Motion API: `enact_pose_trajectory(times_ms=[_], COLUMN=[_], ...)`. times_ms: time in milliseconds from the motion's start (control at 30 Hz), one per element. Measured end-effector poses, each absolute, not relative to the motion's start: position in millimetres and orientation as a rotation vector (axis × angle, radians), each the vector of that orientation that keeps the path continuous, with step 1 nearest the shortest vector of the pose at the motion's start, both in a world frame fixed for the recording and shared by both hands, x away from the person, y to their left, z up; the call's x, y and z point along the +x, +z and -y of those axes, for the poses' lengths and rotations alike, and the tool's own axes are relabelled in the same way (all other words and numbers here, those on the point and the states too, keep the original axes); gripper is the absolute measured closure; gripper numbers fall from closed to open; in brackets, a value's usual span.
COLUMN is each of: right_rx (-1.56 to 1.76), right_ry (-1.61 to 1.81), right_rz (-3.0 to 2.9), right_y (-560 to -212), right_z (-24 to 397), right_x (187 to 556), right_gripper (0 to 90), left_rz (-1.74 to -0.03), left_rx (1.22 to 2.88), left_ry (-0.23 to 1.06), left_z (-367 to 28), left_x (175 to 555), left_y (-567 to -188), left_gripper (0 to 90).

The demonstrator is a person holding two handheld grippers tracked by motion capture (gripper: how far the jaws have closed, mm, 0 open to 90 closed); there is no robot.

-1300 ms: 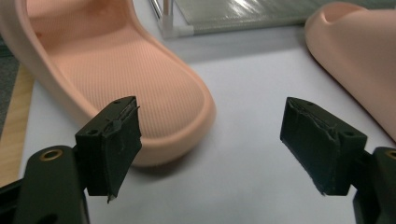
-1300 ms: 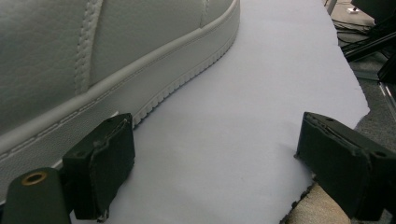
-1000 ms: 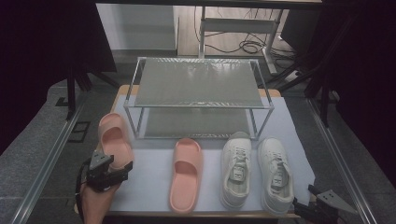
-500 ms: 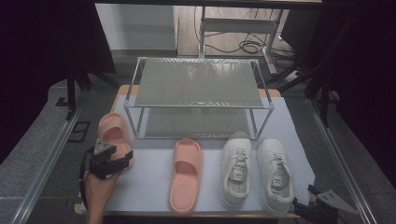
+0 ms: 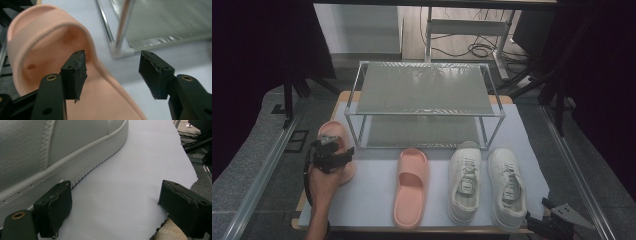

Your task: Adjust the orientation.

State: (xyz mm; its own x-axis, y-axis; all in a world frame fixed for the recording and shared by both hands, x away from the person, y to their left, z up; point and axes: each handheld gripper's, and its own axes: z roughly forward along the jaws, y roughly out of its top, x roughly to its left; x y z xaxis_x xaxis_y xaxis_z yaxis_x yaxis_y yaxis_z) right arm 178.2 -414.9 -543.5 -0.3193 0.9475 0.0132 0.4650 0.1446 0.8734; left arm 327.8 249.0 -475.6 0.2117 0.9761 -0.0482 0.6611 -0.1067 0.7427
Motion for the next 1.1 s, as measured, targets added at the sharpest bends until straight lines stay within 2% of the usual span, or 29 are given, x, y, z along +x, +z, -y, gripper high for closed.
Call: enact_pose_trajectory(times_ms=[700, 1000, 1100], right_rx=[1.348, 1.347, 1.348], right_ry=[1.109, 1.109, 1.11], right_rz=[-1.858, -1.858, -1.857], right_y=[-544, -544, -544], right_z=[415, 415, 415], right_x=[178, 178, 178], right_gripper=[11.7, 11.7, 11.7], left_rz=[-1.69, -1.724, -1.734], left_rx=[1.845, 1.886, 1.884], left_ry=[0.648, 0.692, 0.693], left_z=[-246, -243, -245], left_x=[376, 384, 385], left_y=[-488, -487, -486], left_gripper=[51.7, 62.1, 69.5])
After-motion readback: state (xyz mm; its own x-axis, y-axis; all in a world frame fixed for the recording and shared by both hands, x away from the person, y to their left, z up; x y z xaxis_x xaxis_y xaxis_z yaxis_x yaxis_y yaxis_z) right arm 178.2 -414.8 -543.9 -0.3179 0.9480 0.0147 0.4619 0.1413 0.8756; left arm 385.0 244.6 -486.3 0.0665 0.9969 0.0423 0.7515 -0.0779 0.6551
